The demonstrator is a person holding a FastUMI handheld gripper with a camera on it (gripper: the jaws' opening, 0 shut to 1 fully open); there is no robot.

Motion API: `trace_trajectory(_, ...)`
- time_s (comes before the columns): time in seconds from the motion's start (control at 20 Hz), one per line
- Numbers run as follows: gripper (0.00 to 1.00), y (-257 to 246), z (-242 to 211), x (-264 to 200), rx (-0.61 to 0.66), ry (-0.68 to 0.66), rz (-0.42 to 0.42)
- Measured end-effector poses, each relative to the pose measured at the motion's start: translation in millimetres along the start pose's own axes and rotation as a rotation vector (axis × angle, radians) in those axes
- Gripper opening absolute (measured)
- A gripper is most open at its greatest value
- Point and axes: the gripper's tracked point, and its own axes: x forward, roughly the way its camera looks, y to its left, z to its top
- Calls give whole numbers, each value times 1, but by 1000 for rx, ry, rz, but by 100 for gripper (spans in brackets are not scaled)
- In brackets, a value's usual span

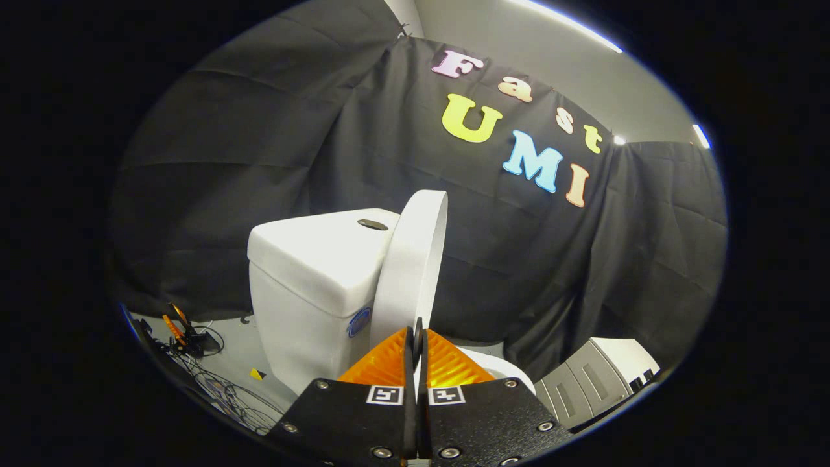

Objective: Open the toilet lid.

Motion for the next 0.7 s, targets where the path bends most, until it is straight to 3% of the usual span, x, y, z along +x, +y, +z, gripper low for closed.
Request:
trace_trajectory(0.25,0,0,2,0,-12,11,2)
trace_trajectory(0.35,8,6,4,0,-44,19,22)
trace_trajectory(0.55,37,16,-1,-10,-69,25,80)
trace_trajectory(0.6,60,19,0,-15,-67,19,103)
trace_trajectory(0.7,93,23,2,-22,-57,19,161)
